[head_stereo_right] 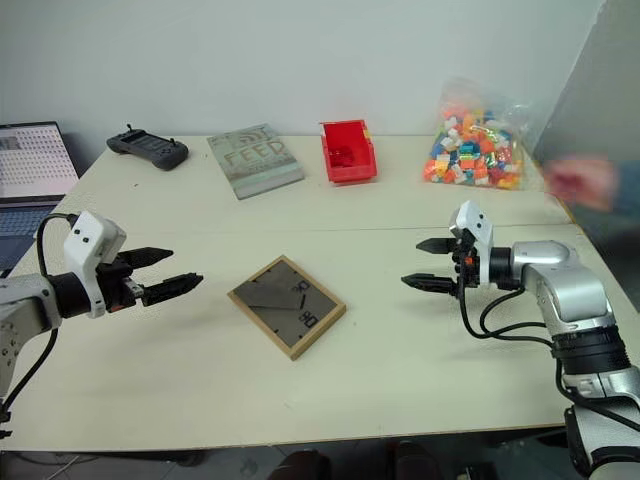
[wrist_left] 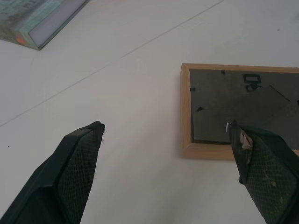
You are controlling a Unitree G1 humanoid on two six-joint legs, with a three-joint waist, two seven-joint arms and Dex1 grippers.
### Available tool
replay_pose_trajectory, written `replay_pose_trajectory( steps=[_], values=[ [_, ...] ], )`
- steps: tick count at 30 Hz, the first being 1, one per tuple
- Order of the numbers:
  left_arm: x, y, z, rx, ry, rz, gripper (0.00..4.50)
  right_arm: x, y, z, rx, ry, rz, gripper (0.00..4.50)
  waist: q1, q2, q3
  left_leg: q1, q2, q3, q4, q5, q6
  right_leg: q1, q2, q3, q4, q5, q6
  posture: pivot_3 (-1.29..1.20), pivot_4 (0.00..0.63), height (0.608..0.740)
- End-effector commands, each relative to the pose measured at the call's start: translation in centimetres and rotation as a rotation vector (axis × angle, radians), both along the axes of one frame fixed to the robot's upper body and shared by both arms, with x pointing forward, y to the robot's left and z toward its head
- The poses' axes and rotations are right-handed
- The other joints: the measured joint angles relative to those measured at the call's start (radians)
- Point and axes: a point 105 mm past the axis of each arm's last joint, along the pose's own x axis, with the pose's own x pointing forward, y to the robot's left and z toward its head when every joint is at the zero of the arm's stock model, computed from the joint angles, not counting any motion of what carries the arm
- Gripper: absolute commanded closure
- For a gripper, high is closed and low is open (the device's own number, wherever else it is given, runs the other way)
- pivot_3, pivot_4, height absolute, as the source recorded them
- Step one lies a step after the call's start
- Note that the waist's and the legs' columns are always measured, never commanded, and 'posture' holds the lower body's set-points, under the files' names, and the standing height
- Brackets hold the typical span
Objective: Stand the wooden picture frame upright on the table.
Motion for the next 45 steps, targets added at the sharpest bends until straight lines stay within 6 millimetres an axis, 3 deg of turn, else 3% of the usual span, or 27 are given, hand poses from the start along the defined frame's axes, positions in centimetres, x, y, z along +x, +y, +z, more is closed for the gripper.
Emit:
replay_pose_trajectory(
  steps=[1, 8, 11, 17, 21, 26, 28, 33, 43, 45],
  values=[
    [-0.3, -0.1, 1.4, 0.03, -0.028, -0.023, 0.0, 0.2, 0.1, 2.0, -0.01, -0.056, 0.044, 0.06, -0.002, 0.0, 0.0, 0.0, 0.0, 0.0, 0.0, 0.0, 0.0, 0.0, 0.0, 0.0, 0.0, 0.0, 0.0, 0.0, 0.15, 0.74],
    [-0.8, -0.3, 1.0, 0.005, -0.016, 0.004, 0.0, 1.7, 0.9, 1.3, -0.026, -0.104, 0.024, 0.06, -0.004, 0.0, 0.0, 0.0, 0.0, 0.0, 0.0, 0.0, 0.0, 0.0, 0.0, 0.0, 0.0, 0.0, 0.0, 0.0, 0.15, 0.74],
    [-1.8, -0.7, -0.4, -0.034, 0.011, 0.009, 0.45, 3.0, 2.1, 0.4, -0.024, -0.146, -0.015, 0.52, -0.008, 0.0, 0.0, 0.0, 0.0, 0.0, 0.0, 0.0, 0.0, 0.0, 0.0, 0.001, 0.0, 0.0, 0.0, 0.0, 0.15, 0.74],
    [-2.6, -1.8, -3.5, -0.111, 0.014, 0.139, 2.05, 4.6, 5.1, -2.1, 0.004, -0.149, -0.071, 2.25, -0.007, 0.0, 0.0, 0.0, 0.0, 0.001, 0.0, 0.0, -0.001, -0.001, 0.0, 0.002, 0.001, 0.0, 0.0, 0.0, 0.15, 0.74],
    [-3.0, -4.0, -6.2, -0.143, 0.037, 0.183, 2.98, 5.7, 6.9, -4.1, -0.02, -0.148, -0.113, 3.27, -0.005, 0.0, 0.0, 0.0, 0.0, 0.001, 0.001, 0.0, -0.001, 0.0, 0.0, 0.002, 0.001, 0.0, 0.0, 0.0, 0.15, 0.74],
    [-2.8, -5.7, -8.6, -0.151, 0.04, 0.227, 4.06, 5.3, 9.9, -5.2, -0.022, -0.146, -0.058, 4.45, -0.004, 0.0, -0.001, 0.001, -0.001, 0.001, 0.001, 0.001, -0.001, 0.0, -0.001, 0.001, 0.001, 0.0, 0.0, 0.0, 0.15, 0.74],
    [-2.2, -6.6, -9.1, -0.164, 0.032, 0.229, 4.43, 4.7, 10.9, -5.6, -0.015, -0.136, -0.026, 4.5, -0.004, 0.0, -0.001, 0.001, -0.001, 0.001, 0.001, 0.001, -0.002, 0.0, -0.001, 0.001, 0.001, 0.0, 0.0, 0.0, 0.15, 0.74],
    [-0.7, -9.2, -9.3, -0.156, 0.017, 0.175, 4.43, 2.1, 12.7, -5.9, -0.006, -0.101, 0.099, 4.5, 0.003, -0.001, -0.001, 0.0, -0.001, 0.0, 0.001, 0.001, -0.001, 0.0, -0.001, 0.001, 0.001, 0.0, 0.0, 0.0, 0.15, 0.74],
    [1.3, -13.1, -8.9, -0.136, 0.018, 0.01, 4.43, -2.3, 11.6, -5.8, -0.056, -0.038, 0.253, 4.5, 0.018, -0.001, -0.001, 0.0, -0.002, -0.001, 0.002, 0.001, -0.002, 0.001, -0.001, 0.0, 0.001, 0.0, 0.0, 0.0, 0.15, 0.74],
    [1.6, -13.1, -9.1, -0.129, 0.023, 0.009, 4.43, -1.3, 11.1, -5.0, -0.029, -0.066, 0.17, 4.5, 0.019, -0.001, -0.001, 0.0, -0.002, -0.001, 0.002, 0.002, -0.004, 0.001, -0.001, 0.0, 0.001, 0.0, 0.0, 0.0, 0.15, 0.74]
  ],
)
